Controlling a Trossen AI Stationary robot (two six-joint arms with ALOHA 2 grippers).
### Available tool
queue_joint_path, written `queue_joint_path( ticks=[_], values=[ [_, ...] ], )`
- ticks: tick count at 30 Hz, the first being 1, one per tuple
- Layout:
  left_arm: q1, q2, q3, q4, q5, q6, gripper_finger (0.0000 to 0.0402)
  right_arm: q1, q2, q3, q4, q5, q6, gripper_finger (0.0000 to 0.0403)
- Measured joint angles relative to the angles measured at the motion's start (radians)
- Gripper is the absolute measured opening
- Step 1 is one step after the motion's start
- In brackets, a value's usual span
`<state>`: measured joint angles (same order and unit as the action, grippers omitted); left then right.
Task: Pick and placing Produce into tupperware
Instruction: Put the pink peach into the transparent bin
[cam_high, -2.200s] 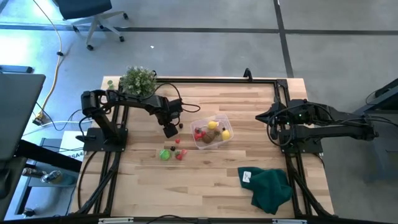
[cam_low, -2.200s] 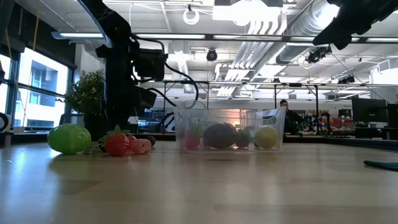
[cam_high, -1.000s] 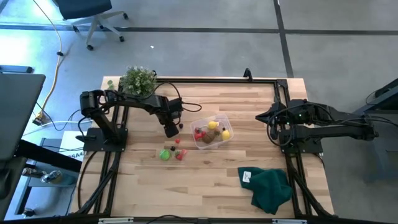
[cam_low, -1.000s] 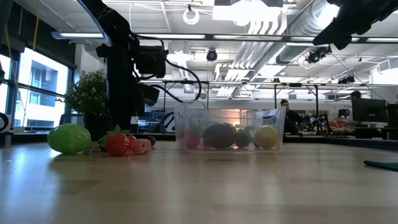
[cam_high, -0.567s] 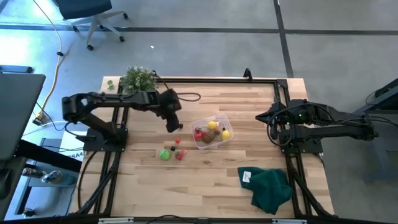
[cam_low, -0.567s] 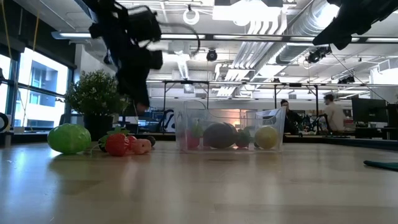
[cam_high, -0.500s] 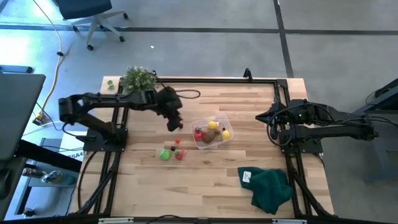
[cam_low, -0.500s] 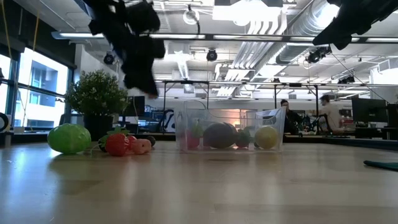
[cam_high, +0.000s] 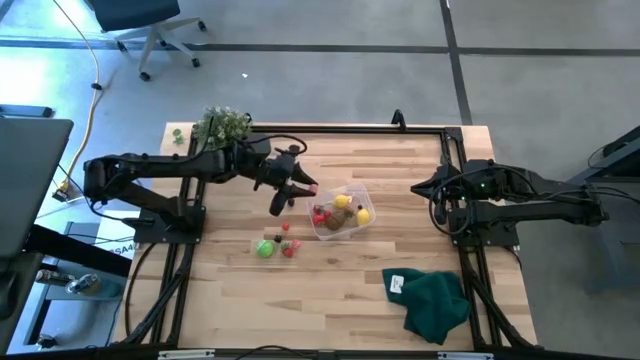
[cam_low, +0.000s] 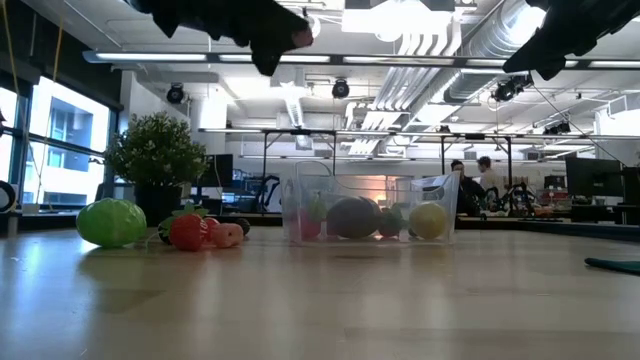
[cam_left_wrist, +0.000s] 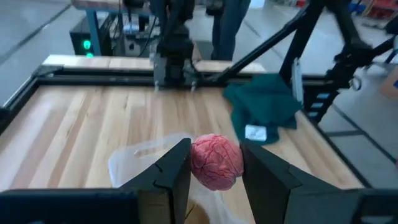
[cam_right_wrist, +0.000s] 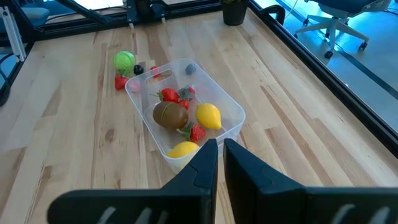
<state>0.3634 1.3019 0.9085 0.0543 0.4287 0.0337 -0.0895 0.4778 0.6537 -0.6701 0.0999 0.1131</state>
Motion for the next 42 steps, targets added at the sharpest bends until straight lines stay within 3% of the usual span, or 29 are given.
queue_joint_path(
  ticks=[6, 18, 25, 37, 42],
  values=[
    [-0.011, 0.058, 0.1, -0.04, -0.003, 0.068, 0.0119, 0.0, 0.0, 0.0, 0.0, -0.002, 0.0, 0.0019],
    [-0.059, 0.335, 0.413, -0.416, 0.011, 0.26, 0.0119, 0.0, 0.0, 0.0, 0.0, -0.002, 0.001, 0.0019],
    [-0.093, 0.456, 0.436, -0.452, 0.0, 0.302, 0.0119, 0.0, 0.0, 0.0, 0.0, -0.002, 0.001, 0.0019],
    [-0.102, 0.601, 0.436, -0.529, -0.242, 0.362, 0.0119, 0.0, 0.0, 0.0, 0.0, -0.002, 0.001, 0.0019],
    [-0.102, 0.617, 0.435, -0.533, -0.265, 0.363, 0.012, 0.0, 0.0, 0.0, 0.0, -0.002, 0.001, 0.0019]
  ],
)
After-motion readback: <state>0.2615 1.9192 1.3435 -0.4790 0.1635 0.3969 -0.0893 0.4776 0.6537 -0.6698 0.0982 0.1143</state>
